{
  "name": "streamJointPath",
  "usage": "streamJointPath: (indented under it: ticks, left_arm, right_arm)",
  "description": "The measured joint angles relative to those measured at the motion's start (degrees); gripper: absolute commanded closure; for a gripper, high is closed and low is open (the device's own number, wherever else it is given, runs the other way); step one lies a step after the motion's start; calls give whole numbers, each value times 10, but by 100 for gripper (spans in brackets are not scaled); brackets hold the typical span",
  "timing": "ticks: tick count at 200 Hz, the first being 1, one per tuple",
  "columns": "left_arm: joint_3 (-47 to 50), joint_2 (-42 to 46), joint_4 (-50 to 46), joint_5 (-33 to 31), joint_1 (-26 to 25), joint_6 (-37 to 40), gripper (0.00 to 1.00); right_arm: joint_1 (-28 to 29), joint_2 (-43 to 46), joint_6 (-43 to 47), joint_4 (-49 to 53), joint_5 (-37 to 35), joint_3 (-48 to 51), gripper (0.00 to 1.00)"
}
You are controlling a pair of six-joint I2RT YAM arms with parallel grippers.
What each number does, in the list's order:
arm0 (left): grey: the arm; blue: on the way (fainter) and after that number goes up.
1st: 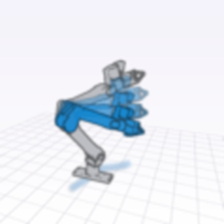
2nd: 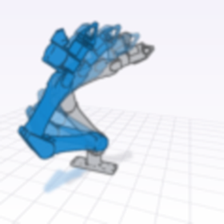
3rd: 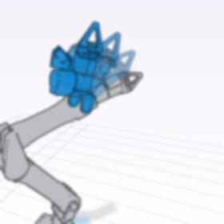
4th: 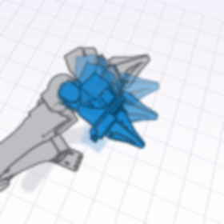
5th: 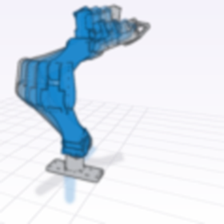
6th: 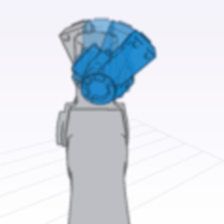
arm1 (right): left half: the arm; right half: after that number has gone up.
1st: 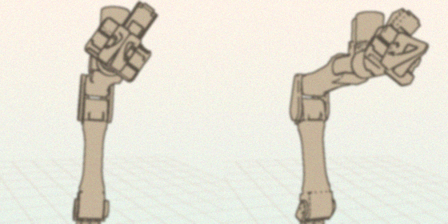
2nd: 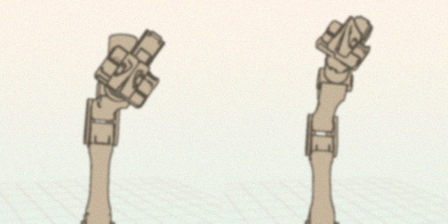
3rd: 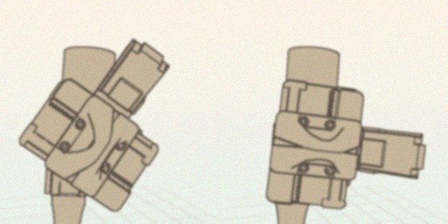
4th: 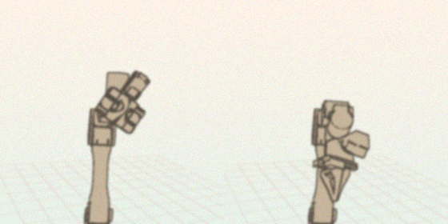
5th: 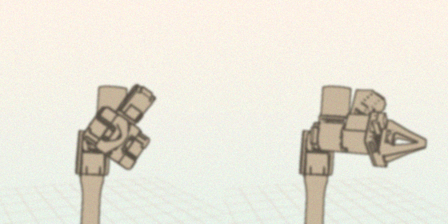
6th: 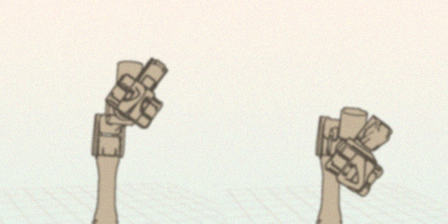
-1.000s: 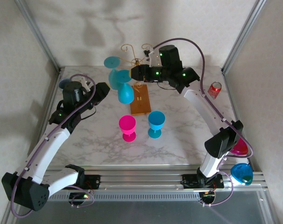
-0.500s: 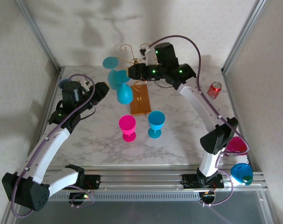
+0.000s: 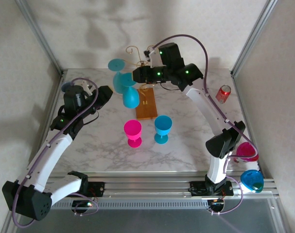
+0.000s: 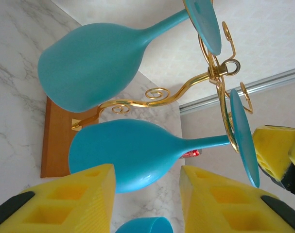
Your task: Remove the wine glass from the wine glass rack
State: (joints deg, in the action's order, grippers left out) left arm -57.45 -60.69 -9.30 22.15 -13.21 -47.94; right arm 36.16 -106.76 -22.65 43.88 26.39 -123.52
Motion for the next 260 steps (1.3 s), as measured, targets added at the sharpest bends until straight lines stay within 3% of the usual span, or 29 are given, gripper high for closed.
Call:
streamJointPath:
  ticks: [125, 260]
  left_arm:
    - [11, 7, 6, 12, 14, 0, 61]
    - [21, 11, 9, 23, 29, 0, 61]
  right_arm:
    - [18, -33, 26, 80, -29, -70, 52]
    - [20, -52, 24, 86, -36, -97, 57]
